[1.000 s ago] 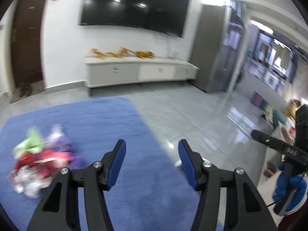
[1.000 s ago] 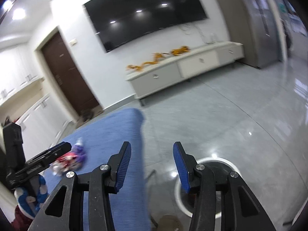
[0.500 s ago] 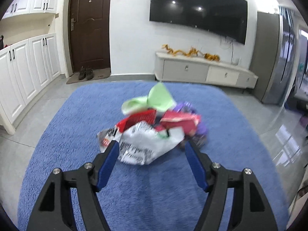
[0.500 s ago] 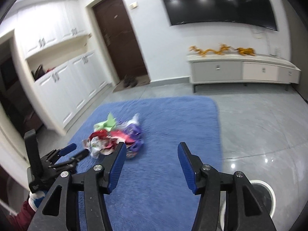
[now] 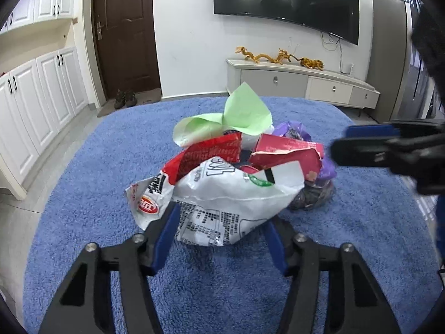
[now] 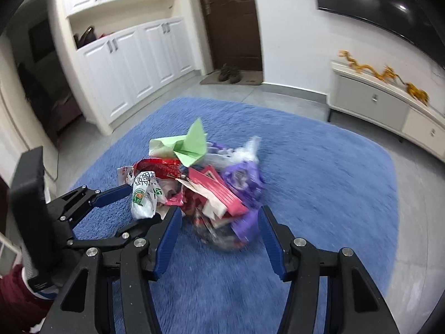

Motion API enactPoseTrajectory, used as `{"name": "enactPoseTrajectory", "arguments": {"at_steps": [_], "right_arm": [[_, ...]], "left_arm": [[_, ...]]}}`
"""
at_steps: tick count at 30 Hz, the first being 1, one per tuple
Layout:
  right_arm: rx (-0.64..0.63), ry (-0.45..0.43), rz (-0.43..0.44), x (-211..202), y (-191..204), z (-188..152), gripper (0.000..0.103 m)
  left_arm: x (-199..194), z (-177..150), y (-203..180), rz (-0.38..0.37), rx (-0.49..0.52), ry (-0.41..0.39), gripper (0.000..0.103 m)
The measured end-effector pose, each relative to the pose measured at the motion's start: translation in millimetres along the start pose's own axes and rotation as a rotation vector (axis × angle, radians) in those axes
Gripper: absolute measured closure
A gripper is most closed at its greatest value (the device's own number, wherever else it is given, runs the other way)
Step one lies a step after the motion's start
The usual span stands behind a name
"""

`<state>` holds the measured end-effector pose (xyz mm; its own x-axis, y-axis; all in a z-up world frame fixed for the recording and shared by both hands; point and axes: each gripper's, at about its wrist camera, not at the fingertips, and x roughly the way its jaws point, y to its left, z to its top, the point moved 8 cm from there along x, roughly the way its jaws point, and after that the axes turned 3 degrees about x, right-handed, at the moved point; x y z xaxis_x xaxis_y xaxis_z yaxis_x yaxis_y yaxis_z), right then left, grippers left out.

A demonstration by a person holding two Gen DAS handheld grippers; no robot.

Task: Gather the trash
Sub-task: 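Grasp the white chip bag with the left tool while the right tool grasps a pink wrapper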

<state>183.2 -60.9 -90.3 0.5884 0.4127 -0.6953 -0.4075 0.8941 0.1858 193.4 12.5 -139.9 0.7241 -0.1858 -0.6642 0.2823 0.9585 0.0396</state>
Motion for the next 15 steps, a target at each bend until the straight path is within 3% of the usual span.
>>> {"name": "enactPoseTrajectory", "arguments": {"at_steps": [7, 8, 10, 12, 15], "right_arm": [[-0.079, 0.054, -0.028, 45.0, -0.6, 7.8, 0.051], [-0.088, 0.060, -0.035, 48.5, -1.6, 6.6, 0.055], [-0.098, 0.072, -0.029, 53.5, -2.1, 2.9, 0.078], [-0.099, 0.068, -0.018, 52.9, -2.4, -0.7, 0.091], [-0.081, 0.035, 0.001, 41.1, -3.9, -3.5, 0.094]], "left_arm": [[0.6, -0.6, 9.1, -0.072, -0.064, 0.012, 0.080], [-0.7, -0.3, 10.9, -0.077, -0.071, 0.008, 0.082], [-4.3, 0.9, 15.4, -0.095, -0.099, 0.003, 0.088], [-11.4, 1.6, 21.5, -0.124, -0.132, -0.009, 0.095], [-26.7, 3.4, 30.3, -0.157, -0.174, -0.027, 0.096]]}}
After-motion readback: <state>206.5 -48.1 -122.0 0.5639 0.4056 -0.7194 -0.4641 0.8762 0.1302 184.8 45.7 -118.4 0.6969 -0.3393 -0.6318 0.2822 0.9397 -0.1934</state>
